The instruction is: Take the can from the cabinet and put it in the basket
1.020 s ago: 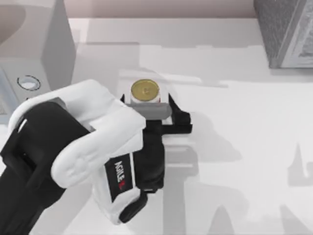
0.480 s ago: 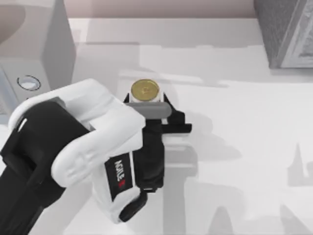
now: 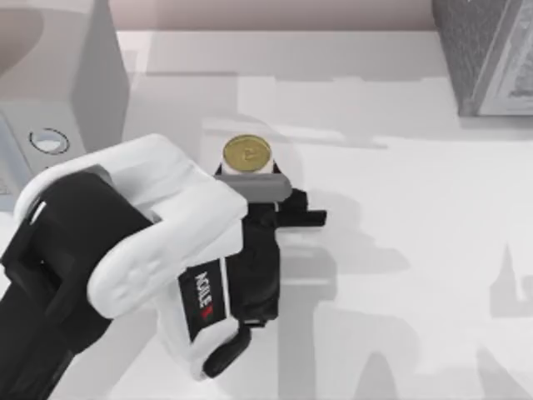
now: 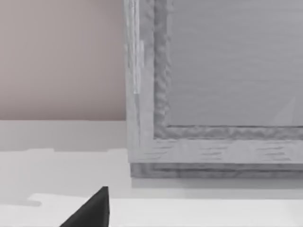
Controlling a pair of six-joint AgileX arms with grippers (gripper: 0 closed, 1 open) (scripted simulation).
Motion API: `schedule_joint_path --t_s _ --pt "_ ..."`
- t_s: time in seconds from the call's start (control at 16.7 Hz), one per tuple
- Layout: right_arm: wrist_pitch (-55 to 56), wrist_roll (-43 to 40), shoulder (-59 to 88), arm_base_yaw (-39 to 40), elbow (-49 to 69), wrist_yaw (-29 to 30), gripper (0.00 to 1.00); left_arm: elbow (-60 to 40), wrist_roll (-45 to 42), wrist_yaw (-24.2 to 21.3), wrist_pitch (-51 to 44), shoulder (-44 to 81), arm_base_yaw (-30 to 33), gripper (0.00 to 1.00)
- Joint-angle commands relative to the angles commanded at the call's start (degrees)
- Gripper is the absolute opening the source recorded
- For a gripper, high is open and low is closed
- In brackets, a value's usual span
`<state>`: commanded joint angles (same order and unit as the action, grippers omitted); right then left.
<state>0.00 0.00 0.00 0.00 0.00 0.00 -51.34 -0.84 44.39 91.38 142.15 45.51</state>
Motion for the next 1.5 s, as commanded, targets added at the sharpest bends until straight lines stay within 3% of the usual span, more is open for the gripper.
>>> schedule_joint_path --t_s 0.6,0.84,1.14,1.5 --pt "0.00 0.00 0.00 0.00 0.00 0.00 1.00 0.04 -0.07 0.00 -0.01 -0.07 0.14 0.00" --pt "0.00 0.00 0.00 0.00 0.00 0.00 1.00 0.29 0.00 -3.17 -5.00 -5.55 -3.10 0.00" --pt "0.00 0.00 0.00 0.00 0.00 0.00 1.00 1.64 0.23 -14.04 -22.58 -25.97 -14.18 0.00" --pt "0.00 0.00 0.00 0.00 0.00 0.00 1.00 5.24 0.60 -33.95 -55.93 -64.88 -34.52 0.00"
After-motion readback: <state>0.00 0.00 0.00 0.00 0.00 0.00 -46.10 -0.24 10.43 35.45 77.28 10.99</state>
